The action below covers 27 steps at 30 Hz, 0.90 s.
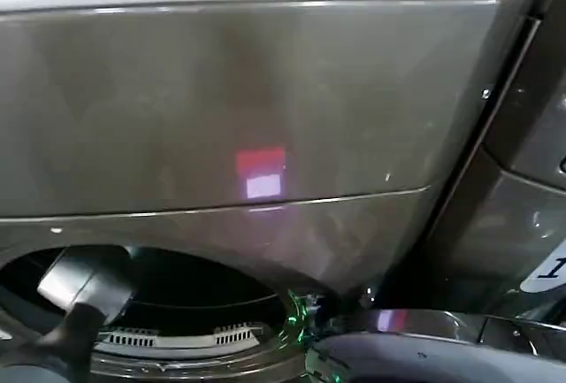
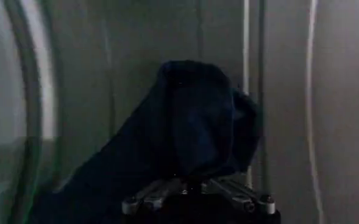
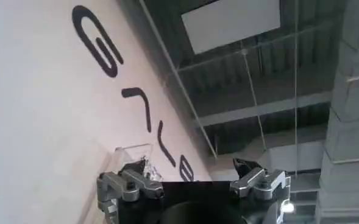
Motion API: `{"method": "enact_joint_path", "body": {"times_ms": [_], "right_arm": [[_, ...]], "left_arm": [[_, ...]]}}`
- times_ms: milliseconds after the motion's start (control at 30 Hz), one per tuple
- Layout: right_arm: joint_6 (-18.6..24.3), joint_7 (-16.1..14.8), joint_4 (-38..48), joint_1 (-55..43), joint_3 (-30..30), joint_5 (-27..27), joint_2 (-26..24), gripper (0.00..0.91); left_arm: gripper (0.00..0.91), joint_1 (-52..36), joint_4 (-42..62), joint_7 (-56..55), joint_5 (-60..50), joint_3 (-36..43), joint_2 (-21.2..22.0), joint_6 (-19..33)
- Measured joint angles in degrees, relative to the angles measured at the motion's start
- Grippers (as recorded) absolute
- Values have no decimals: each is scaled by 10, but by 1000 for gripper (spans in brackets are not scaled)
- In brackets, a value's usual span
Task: Grasp the clothes from the dryer.
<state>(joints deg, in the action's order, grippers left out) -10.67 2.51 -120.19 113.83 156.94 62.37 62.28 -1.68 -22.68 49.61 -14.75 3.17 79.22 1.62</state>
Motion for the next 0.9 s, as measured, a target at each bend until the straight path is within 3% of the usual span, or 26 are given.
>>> {"method": "enact_joint_path", "body": {"times_ms": [367, 900], "right_arm": [[1, -1, 1, -10, -9, -4, -2, 907], [-3, 10, 9, -16, -18, -33, -3, 907]], "left_arm": [[0, 71, -94, -232, 107, -68, 7, 9], [0, 143, -201, -544, 206, -112, 26, 83]]}}
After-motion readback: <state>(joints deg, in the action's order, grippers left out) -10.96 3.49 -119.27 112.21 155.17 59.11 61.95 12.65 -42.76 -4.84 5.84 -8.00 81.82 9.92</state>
